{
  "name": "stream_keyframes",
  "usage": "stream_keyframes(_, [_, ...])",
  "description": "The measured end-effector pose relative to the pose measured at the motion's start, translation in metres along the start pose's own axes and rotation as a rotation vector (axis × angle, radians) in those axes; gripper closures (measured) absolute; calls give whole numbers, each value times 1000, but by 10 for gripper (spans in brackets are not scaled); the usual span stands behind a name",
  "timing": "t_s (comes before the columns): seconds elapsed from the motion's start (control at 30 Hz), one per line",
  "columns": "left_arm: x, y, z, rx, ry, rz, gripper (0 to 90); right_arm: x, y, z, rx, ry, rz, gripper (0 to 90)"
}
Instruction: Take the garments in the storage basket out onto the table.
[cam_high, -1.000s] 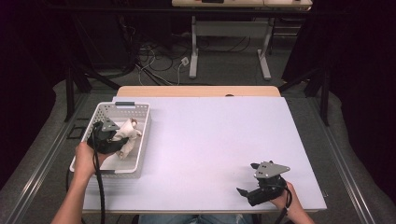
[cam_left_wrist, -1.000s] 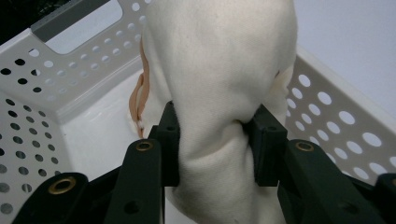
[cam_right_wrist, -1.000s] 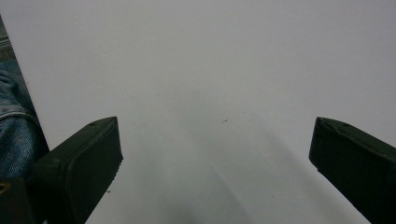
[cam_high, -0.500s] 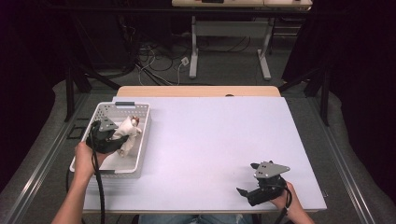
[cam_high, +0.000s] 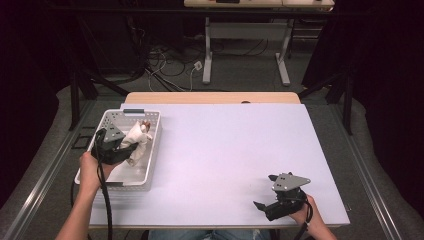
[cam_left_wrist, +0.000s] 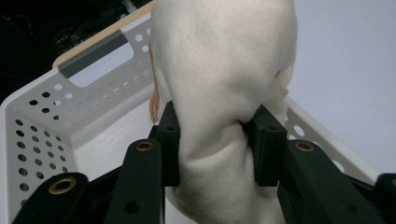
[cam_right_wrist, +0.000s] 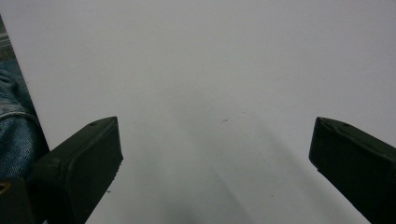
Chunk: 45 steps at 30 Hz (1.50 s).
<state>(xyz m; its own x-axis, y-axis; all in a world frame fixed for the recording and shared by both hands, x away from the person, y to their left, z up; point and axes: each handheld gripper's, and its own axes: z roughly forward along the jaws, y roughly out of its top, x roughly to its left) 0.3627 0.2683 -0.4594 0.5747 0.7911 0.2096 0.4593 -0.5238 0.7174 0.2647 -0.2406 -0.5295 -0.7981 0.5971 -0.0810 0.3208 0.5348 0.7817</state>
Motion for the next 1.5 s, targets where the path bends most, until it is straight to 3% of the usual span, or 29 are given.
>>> stream_keyframes(0.53, [-5,4,-7,-45,3,11,632,0,0,0,3,-3,0,23])
stream_keyframes(0.77, [-8,6,-8,-46,-14,13,632,0,0,0,4,-4,-2,23])
stream_keyframes(1.5, [-19,13,-17,-90,-30,54,632,0,0,0,6,0,-7,24])
